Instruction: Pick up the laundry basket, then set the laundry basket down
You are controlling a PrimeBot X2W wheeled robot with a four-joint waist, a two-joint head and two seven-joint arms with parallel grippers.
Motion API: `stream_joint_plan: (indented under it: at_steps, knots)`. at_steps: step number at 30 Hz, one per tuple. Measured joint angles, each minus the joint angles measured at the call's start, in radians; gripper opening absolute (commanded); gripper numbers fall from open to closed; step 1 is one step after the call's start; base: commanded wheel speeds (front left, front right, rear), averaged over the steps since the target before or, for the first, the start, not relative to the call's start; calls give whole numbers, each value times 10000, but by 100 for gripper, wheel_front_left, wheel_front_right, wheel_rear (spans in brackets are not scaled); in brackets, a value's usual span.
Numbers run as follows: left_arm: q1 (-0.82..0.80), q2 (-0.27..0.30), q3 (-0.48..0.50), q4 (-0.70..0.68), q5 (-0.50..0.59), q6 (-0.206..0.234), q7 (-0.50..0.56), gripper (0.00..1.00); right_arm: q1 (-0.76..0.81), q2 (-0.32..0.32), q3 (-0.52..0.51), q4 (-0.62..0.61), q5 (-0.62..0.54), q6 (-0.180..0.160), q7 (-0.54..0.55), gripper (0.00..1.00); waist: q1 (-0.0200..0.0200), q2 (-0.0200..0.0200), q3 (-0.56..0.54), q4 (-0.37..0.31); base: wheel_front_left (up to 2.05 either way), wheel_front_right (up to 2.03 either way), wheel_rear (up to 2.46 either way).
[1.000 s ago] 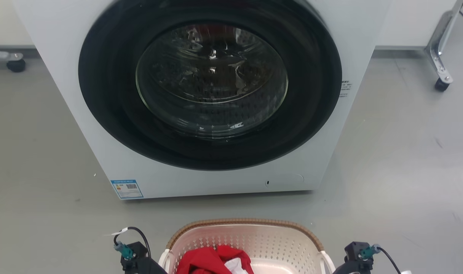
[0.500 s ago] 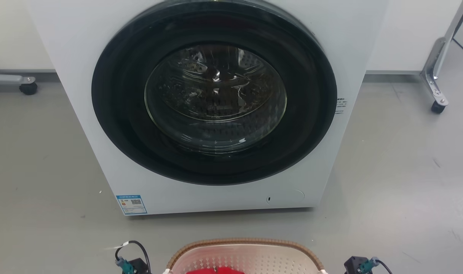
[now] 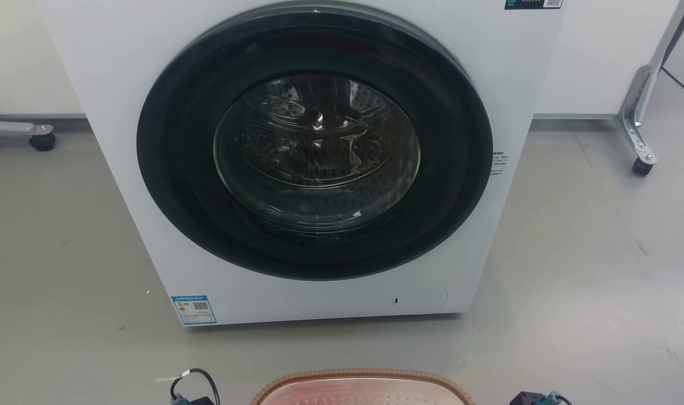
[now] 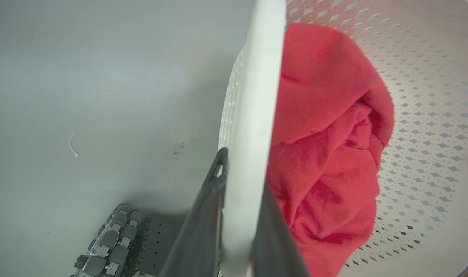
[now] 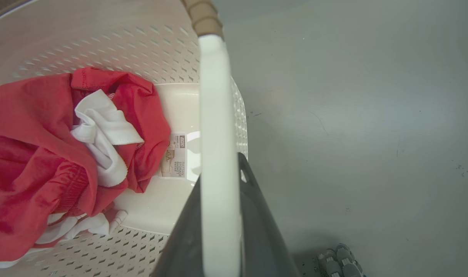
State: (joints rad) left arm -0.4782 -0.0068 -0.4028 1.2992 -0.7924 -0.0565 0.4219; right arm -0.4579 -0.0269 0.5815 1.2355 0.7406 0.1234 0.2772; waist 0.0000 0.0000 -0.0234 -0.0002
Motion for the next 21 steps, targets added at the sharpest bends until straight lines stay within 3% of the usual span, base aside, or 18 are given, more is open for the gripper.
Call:
stream_joint_plan:
  at_steps: [21]
  knots:
    - [122,29,-263,-127,-178,169,86,0,34,-4,159,-10,203,0,81,0,1,0,-15,39,0,0,0]
